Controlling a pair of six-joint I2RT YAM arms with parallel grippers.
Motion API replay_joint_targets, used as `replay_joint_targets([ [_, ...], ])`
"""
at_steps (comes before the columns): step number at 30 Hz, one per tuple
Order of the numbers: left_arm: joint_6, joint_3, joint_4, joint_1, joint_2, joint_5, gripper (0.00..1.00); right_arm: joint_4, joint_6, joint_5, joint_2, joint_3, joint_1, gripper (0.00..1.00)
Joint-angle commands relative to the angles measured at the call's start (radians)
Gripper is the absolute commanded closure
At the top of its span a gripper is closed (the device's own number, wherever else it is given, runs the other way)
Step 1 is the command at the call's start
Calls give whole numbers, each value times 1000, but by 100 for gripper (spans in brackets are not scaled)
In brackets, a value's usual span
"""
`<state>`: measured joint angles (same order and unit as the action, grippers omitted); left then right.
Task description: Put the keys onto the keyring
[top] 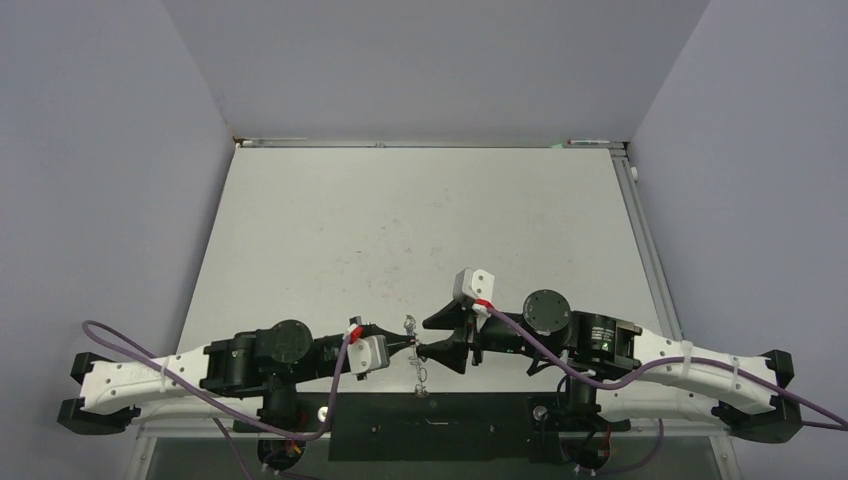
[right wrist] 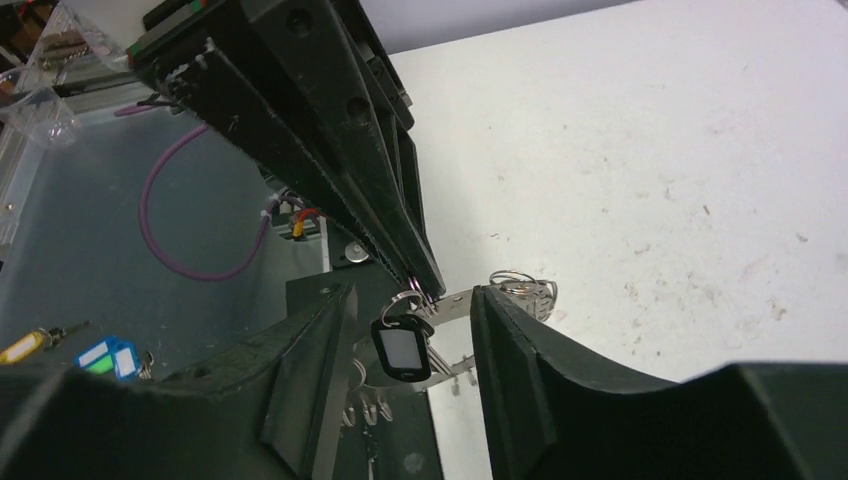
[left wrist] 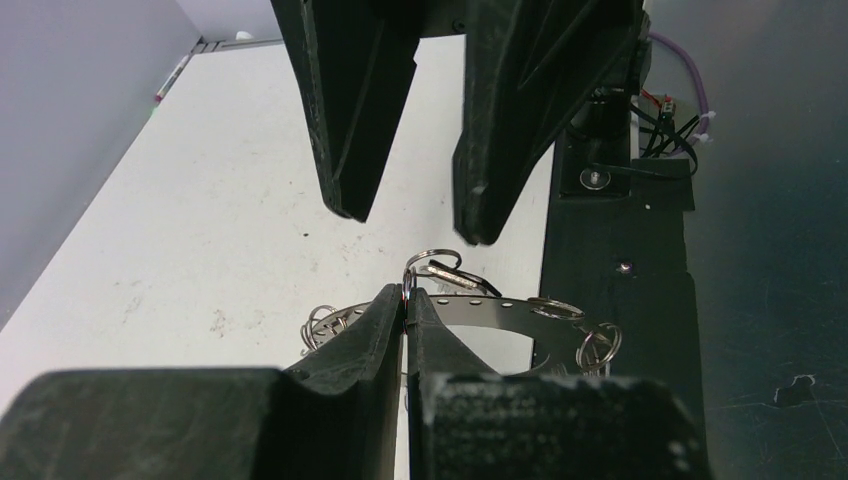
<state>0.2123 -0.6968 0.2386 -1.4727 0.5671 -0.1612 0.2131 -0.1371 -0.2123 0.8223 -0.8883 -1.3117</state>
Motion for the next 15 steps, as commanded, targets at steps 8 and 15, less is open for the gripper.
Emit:
replay_joint_targets([
  [8, -12, -23, -76, -3, 27, -42, 100, -72, -125, 209, 8, 32, -57, 71],
  [15, -13, -24, -69, -3, 26, -56, 100, -44, -145, 222, 56, 14, -101, 68],
])
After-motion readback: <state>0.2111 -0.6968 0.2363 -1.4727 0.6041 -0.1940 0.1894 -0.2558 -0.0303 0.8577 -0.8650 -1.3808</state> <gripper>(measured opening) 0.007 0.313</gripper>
